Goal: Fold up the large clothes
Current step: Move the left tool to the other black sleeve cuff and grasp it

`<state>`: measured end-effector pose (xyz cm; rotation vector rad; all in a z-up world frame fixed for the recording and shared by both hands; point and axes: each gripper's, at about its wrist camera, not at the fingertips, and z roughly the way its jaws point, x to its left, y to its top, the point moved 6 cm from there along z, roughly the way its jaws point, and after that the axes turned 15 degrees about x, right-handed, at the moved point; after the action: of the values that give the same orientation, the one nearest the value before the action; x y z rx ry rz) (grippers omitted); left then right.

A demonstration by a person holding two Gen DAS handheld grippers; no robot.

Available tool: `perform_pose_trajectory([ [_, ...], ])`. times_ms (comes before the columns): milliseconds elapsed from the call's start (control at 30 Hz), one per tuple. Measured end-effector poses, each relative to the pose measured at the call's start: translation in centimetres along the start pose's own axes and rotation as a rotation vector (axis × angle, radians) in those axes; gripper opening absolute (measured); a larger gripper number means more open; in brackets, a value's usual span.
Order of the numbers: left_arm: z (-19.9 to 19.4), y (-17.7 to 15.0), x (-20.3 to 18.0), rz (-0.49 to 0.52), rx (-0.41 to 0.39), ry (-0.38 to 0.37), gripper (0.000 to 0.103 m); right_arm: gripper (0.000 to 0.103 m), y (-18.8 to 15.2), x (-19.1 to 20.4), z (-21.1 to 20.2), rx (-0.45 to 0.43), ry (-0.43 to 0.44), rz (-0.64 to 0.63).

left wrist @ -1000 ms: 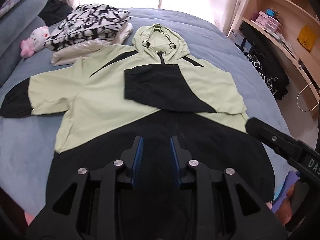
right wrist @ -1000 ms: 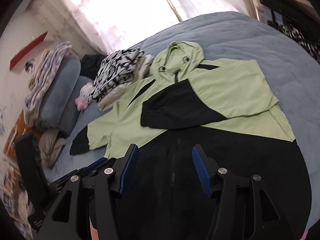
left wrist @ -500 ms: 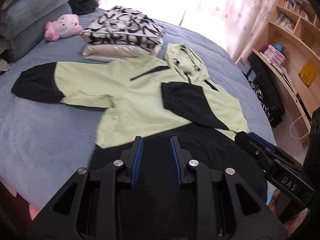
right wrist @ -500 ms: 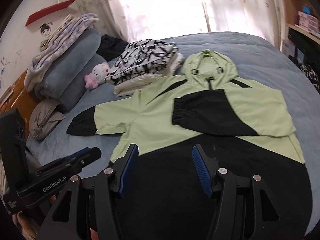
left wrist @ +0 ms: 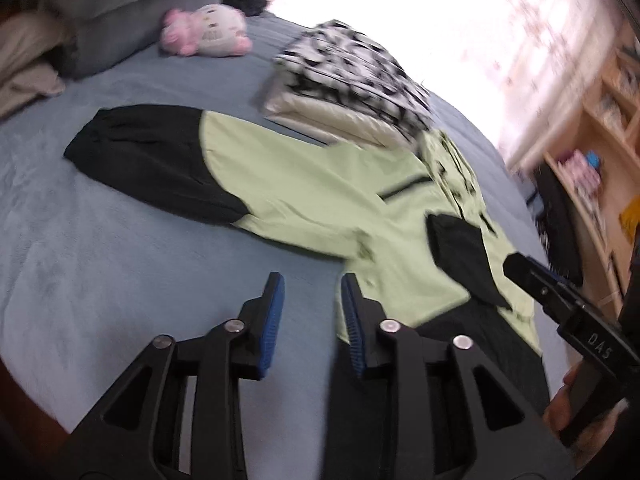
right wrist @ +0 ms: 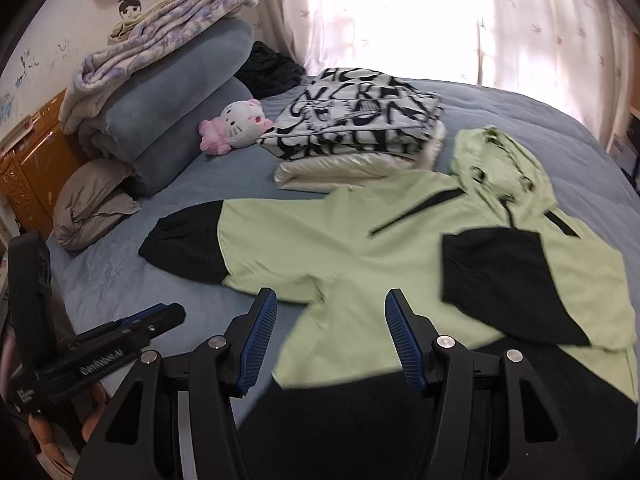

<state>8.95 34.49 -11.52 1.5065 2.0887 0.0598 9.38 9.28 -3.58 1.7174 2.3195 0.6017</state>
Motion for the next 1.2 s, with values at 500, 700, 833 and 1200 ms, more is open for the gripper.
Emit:
perform_pose_trajectory([
  [500,6.9,9.1,20.0,-0.382,0.053,-0.130,0.047,0.057,9.7,6.5,19.4,0.127,0.017,-0.040],
  [700,8.8,10.7,23.2,-0.449,0.041,-0.234,0.047,0.057,9.9,8.3,23.6,0.174,0.034,-0.063],
  [833,9.3,12.0,24.9,-0.499,0.010,-0.280,0.047,0.057,9.5,8.7,24.3,0.168,0.042,-0.061],
  [1200,5.6,14.4,22.9,-0.467,-0.180,-0.026,0.002,0.057,6.0,5.3,20.2,0.168,0.060,0.015],
])
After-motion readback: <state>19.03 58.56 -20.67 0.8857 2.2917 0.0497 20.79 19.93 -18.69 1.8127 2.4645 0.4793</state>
